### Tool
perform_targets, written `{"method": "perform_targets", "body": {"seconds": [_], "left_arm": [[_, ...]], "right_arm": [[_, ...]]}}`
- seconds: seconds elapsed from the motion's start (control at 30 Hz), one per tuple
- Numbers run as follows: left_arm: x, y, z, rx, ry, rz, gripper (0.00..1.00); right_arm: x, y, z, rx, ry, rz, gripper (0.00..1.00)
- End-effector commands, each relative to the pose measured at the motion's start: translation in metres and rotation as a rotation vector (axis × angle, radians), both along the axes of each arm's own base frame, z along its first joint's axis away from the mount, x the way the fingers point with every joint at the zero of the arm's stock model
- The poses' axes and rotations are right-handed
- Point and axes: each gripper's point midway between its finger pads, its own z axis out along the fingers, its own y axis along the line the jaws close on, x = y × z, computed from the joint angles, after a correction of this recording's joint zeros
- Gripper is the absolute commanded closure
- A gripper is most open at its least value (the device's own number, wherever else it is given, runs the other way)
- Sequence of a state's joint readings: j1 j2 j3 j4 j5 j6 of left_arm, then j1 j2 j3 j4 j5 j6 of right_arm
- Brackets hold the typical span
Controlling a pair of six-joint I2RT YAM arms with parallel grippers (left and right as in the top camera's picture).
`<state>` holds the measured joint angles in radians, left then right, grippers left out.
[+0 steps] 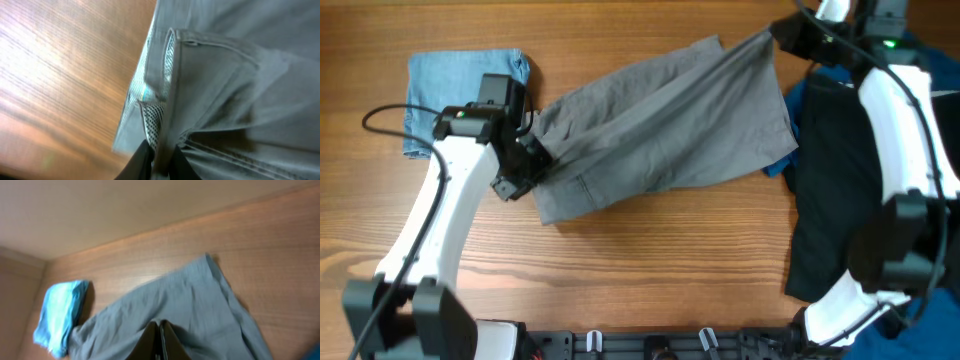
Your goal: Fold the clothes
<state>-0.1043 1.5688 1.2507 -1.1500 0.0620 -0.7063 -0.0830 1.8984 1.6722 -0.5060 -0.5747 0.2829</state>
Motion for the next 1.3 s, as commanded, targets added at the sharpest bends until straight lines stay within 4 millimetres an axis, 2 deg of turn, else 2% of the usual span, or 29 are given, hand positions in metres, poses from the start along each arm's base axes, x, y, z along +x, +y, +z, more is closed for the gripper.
{"method": "perform_targets", "body": {"seconds": [0.0, 0.03, 0.07, 0.1, 0.13, 0.17, 0.23, 0.3, 0.37, 0.43, 0.5, 0.53, 0.57, 0.63, 0.7, 0.73, 0.77, 0.8, 0.83, 0.87, 0.9, 1.0, 1.03, 1.07, 1.1, 1.13, 1.17, 1.2, 1.27], "left_arm": [[0.028, 0.023, -0.021, 0.113, -0.037, 0.049, 0.71], [0.037, 0.026, -0.025, 0.126, -0.058, 0.058, 0.66], [0.053, 0.033, -0.03, 0.146, -0.102, 0.073, 0.51], [0.066, 0.035, -0.03, 0.148, -0.146, 0.069, 0.43], [0.077, 0.037, -0.029, 0.15, -0.187, 0.058, 0.34], [0.083, 0.039, -0.027, 0.139, -0.213, 0.066, 0.31], [0.075, 0.031, -0.027, 0.088, -0.184, -0.009, 0.31], [0.069, 0.029, -0.029, 0.092, -0.16, -0.105, 0.28], [0.076, 0.021, -0.027, 0.075, -0.198, -0.218, 0.26], [0.083, 0.011, -0.024, 0.044, -0.243, -0.332, 0.25], [0.087, 0.011, -0.026, 0.069, -0.269, -0.446, 0.27], [0.085, 0.011, -0.031, 0.066, -0.25, -0.451, 0.36], [0.084, 0.011, -0.036, 0.063, -0.233, -0.452, 0.39], [0.084, 0.011, -0.047, 0.061, -0.212, -0.462, 0.52], [0.085, 0.002, -0.065, 0.006, -0.186, -0.472, 0.59], [0.084, -0.002, -0.076, -0.023, -0.165, -0.475, 0.87], [0.084, 0.004, -0.082, 0.001, -0.146, -0.458, 0.96], [0.088, 0.016, -0.084, 0.051, -0.142, -0.404, 0.96], [0.097, 0.041, -0.082, 0.142, -0.156, -0.27, 0.96], [0.104, 0.051, -0.08, 0.166, -0.183, -0.211, 0.96], [0.121, 0.065, -0.074, 0.163, -0.253, -0.116, 0.96], [0.163, 0.072, -0.053, 0.047, -0.456, -0.047, 0.96], [0.168, 0.071, -0.049, 0.018, -0.488, -0.051, 0.69], [0.169, 0.07, -0.049, 0.011, -0.493, -0.052, 0.34], [0.163, 0.069, -0.052, 0.006, -0.464, -0.053, 0.13], [0.157, 0.065, -0.056, -0.01, -0.436, -0.066, 0.07], [0.149, 0.058, -0.059, -0.04, -0.408, -0.114, 0.07], [0.132, 0.048, -0.065, -0.09, -0.343, -0.154, 0.09], [0.108, 0.045, -0.074, -0.113, -0.237, -0.147, 0.09]], "right_arm": [[0.028, -0.006, -0.036, -0.024, 0.034, -0.089, 0.95], [0.035, -0.007, -0.047, -0.026, 0.038, -0.096, 0.86], [0.039, -0.007, -0.055, -0.025, 0.037, -0.092, 0.75], [0.042, -0.007, -0.065, -0.033, 0.043, -0.087, 0.53], [0.041, -0.007, -0.075, -0.045, 0.059, -0.075, 0.25], [0.036, -0.01, -0.081, -0.05, 0.09, -0.079, 0.24], [0.021, -0.019, -0.092, -0.066, 0.165, -0.073, 0.24], [-0.006, -0.027, -0.111, -0.098, 0.281, -0.038, 0.25], [-0.038, -0.027, -0.127, -0.16, 0.371, 0.072, 0.3], [-0.045, -0.025, -0.129, -0.155, 0.398, 0.082, 0.33], [-0.045, -0.024, -0.128, -0.151, 0.4, 0.084, 0.33], [-0.045, -0.024, -0.129, -0.151, 0.4, 0.083, 0.33], [-0.046, -0.024, -0.129, -0.15, 0.403, 0.083, 0.33], [-0.046, -0.024, -0.129, -0.149, 0.404, 0.08, 0.33], [-0.044, -0.024, -0.128, -0.131, 0.415, 0.055, 0.34], [-0.043, -0.024, -0.128, -0.122, 0.416, 0.041, 0.34], [-0.042, -0.024, -0.127, -0.114, 0.419, 0.028, 0.34], [-0.042, -0.024, -0.127, -0.112, 0.419, 0.026, 0.34], [-0.041, -0.024, -0.127, -0.113, 0.417, 0.026, 0.34], [-0.041, -0.024, -0.127, -0.115, 0.414, 0.028, 0.34], [-0.039, -0.025, -0.126, -0.118, 0.404, 0.026, 0.34], [-0.029, -0.028, -0.123, -0.133, 0.362, 0.015, 0.34], [-0.028, -0.028, -0.123, -0.134, 0.357, 0.014, 0.3], [-0.027, -0.028, -0.122, -0.135, 0.353, 0.014, 0.25], [-0.026, -0.028, -0.122, -0.136, 0.346, 0.014, 0.21], [-0.025, -0.028, -0.121, -0.141, 0.336, 0.02, 0.19], [-0.025, -0.028, -0.122, -0.148, 0.332, 0.029, 0.19], [-0.03, -0.026, -0.126, -0.152, 0.359, 0.036, 0.23], [-0.049, -0.042, -0.141, -0.234, 0.468, -0.017, 0.25]]}}
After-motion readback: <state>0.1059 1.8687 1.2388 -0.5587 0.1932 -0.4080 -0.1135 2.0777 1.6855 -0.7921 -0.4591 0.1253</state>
